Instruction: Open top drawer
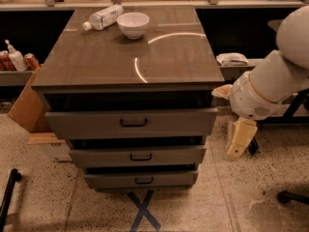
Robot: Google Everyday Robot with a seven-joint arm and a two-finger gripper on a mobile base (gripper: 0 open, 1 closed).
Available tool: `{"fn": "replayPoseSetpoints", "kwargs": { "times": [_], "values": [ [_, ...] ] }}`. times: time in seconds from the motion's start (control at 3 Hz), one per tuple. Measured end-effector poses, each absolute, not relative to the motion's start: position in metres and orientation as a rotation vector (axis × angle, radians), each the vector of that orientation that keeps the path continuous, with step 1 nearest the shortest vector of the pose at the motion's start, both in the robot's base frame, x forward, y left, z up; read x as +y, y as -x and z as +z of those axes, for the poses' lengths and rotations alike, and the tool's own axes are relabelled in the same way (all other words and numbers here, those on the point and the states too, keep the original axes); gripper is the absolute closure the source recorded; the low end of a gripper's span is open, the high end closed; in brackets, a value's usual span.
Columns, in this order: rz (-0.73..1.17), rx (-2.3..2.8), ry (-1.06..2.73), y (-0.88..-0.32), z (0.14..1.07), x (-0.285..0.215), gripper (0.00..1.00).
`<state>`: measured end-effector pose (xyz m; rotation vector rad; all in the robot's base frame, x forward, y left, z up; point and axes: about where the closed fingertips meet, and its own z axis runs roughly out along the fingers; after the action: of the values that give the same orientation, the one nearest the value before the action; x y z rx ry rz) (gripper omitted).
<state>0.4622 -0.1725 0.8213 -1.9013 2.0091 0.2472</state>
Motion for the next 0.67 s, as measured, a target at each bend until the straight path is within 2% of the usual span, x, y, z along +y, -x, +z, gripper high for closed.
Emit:
{"fn": "replayPoseSetpoints", "kwargs": {
  "times": [0.33,0.67],
  "values": [
    [0.214,2.018,1.957,-0.476,0.7658,-0.1529,0.0],
    [0.213,2.018,1.957,-0.4761,0.7658,-0.1529,0.0]
  ]
}}
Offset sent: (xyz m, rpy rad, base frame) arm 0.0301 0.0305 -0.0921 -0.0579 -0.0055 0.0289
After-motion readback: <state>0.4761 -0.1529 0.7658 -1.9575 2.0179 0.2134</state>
